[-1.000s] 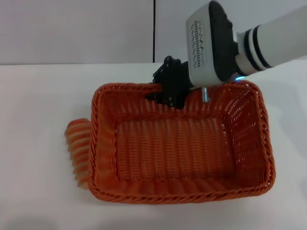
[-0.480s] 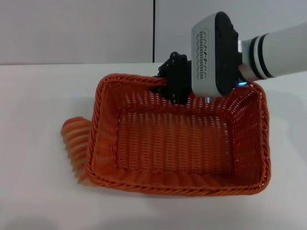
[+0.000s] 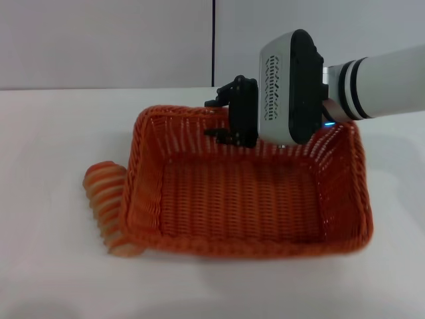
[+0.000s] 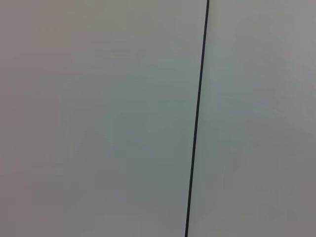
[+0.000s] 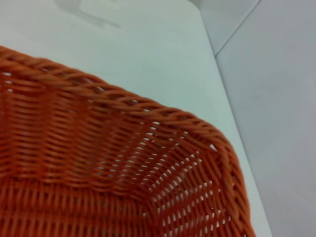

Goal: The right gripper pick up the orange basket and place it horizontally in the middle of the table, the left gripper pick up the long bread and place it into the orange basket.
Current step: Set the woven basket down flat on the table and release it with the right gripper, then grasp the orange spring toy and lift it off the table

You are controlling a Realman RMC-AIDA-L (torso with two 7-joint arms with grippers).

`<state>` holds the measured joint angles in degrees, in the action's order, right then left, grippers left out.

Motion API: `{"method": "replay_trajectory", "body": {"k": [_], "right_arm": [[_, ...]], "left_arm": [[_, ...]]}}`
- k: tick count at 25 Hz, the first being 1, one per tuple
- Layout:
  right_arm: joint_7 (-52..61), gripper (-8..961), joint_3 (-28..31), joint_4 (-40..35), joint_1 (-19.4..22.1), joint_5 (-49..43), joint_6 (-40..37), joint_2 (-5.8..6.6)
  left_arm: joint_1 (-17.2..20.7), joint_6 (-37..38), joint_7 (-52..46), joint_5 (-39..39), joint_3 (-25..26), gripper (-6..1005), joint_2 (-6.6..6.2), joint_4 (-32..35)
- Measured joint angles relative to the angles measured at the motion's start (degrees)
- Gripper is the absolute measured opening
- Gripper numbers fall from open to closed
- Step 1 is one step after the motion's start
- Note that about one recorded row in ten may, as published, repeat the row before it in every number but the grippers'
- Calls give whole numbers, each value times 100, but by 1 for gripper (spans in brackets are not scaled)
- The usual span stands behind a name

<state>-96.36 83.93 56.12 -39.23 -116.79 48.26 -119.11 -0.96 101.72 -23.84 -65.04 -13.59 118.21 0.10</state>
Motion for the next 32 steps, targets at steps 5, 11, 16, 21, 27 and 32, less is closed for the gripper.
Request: {"method": "replay_trajectory", "body": {"k": [5,11,16,21,27,32], "right_arm": [[75,485,-61,368,260,0,-190,-1],[56,551,-132,1348,944,-27,-462,1],[58,551,-122,2082,1704,523,-1988,-9],[-409,551,-79,2343,2497,2629,-3753,-9],[-738,551,196,2889,3126,3518,-3458,-2],[-1581,551,800,2908,3434,5387,-2268,-8]], "left_arm": [[13,-6,-11,-7,-14,836,0,1],[-2,-36,-29,-10,-8,836,-4,14],[-42,-205,-520,-12,-61,835,-22,217],[37,-944,-2803,-82,-1187,835,-84,2079],[107,-1211,-4462,-1085,-1345,835,-248,3210],[-55,-1295,-6166,-2388,-1315,835,-498,4117]]}}
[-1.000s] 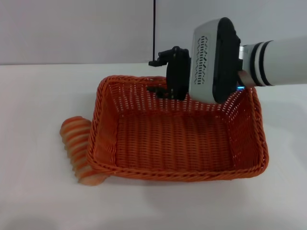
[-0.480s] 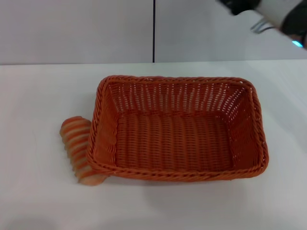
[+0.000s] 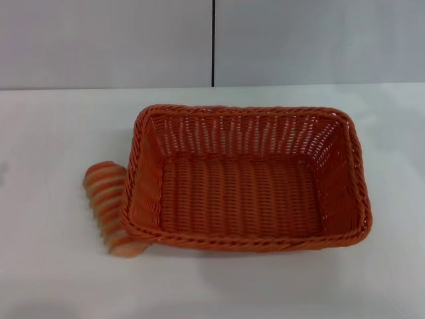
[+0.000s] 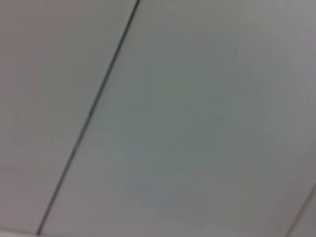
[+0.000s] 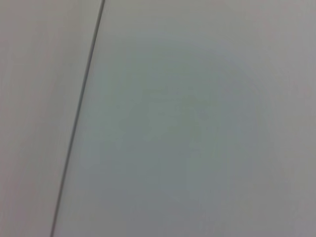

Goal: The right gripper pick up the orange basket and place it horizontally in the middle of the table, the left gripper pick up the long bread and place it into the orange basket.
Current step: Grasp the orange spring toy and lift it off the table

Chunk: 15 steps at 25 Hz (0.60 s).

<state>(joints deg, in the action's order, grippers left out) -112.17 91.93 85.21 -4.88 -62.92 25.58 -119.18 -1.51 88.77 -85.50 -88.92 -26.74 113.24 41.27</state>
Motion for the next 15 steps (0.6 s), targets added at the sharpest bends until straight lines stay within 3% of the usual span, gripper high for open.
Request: {"method": "replay_trajectory", "body": {"k": [2,3,4,5,6,9,10,11,13,15], "right_arm": [[-178,551,122,-98,46,434,338,-2],[-428,552,258,-270,85,948,870,-1],[-666,552,371,-458,118,1398,1400,-2],[-1249,552,580,-1066,124,2137,2589,7],[-1249,552,580,-1066,124,2137,2589,7],[-2100,552,775,-2168,18,2957,4277,14],[-2469,552,834,-2967,-85,3463,5228,15],[-2469,552,834,-2967,-85,3463,5228,15],[-2628,552,923,-3702,-171,3851,5928,31],[-2668,552,1176,-4432,-235,3992,6485,32]], "left_arm": [[-102,30,-387,-351,0,835,-94,139],[-102,30,-387,-351,0,835,-94,139],[-264,51,-628,-779,-1,835,-197,243],[-311,53,-676,-874,-4,835,-220,266],[-382,59,-752,-1063,-17,835,-258,306],[-648,93,-927,-1788,-36,835,-330,387],[-730,103,-950,-1996,-34,835,-340,398],[-814,108,-977,-2210,-34,835,-343,399],[-916,115,-1015,-2433,-35,835,-347,400],[-1265,236,-1117,-3166,-47,835,-381,401]]}}
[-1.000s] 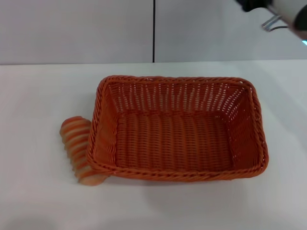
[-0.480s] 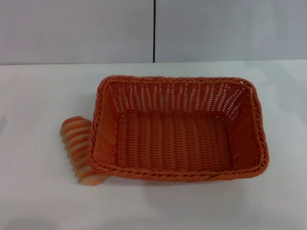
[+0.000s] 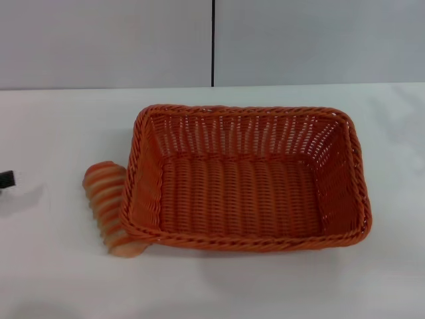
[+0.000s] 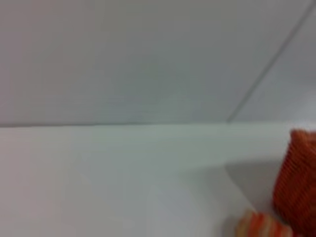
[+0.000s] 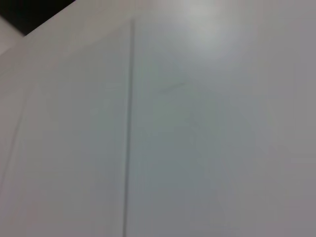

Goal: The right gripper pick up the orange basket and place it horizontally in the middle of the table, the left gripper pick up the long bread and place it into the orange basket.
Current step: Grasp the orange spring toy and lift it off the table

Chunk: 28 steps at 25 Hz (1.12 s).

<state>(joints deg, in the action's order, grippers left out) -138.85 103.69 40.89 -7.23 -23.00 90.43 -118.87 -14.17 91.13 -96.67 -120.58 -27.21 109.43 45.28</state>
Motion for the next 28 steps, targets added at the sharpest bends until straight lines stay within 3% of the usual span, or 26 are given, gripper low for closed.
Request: {"method": "replay_trajectory", "body": {"k": [6,9,14,15,16,20,28], "right_arm": [[-226,552,187,-735,-9,42,338,-11],[-407,552,196,-939,10,54,383,-16],[-493,552,236,-1121,22,64,446,-4],[-497,552,241,-1134,27,66,451,-3],[-499,552,245,-1146,32,68,452,-2],[-504,551,250,-1166,37,68,457,8],[-507,551,316,-1161,16,39,459,26]], "left_arm": [[-459,411,77,-780,-34,835,-15,17],[-590,536,269,-889,-71,835,51,20],[-669,461,740,-873,-68,835,308,-22],[-672,379,992,-860,-35,835,464,-57],[-672,379,992,-860,-35,835,464,-57],[-629,101,1440,-847,-3,835,803,-85],[-659,-94,1945,-733,81,834,843,-618]]}}
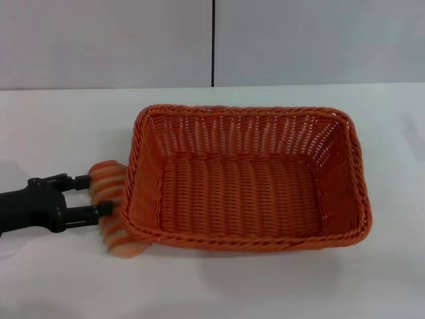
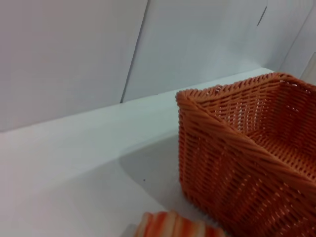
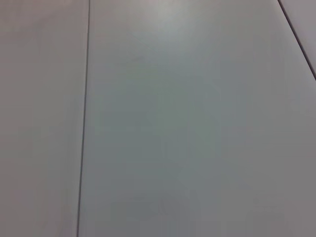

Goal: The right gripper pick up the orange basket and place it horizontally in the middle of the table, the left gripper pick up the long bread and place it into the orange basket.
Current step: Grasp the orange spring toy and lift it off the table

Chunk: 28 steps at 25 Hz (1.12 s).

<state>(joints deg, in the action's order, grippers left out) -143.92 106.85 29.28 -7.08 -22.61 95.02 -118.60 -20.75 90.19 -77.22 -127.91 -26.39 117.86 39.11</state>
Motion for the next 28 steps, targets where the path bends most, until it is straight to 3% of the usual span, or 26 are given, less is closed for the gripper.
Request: {"method": "replay_trajectory", "body": {"k": [19,21,28], "right_arm": [[-33,551,169,-104,52,15,8,-13],[-37,551,169,-133,54,15,8,-14],[-47,551,219,-167,36,21,8,-21]], "left_arm": [[-95,-392,-164,-6,-210,834,11,-123],[-96,-424,-237,-8,-231,679,7,-123],[-84,-525,-296,3,-269,563,19,-118]]}}
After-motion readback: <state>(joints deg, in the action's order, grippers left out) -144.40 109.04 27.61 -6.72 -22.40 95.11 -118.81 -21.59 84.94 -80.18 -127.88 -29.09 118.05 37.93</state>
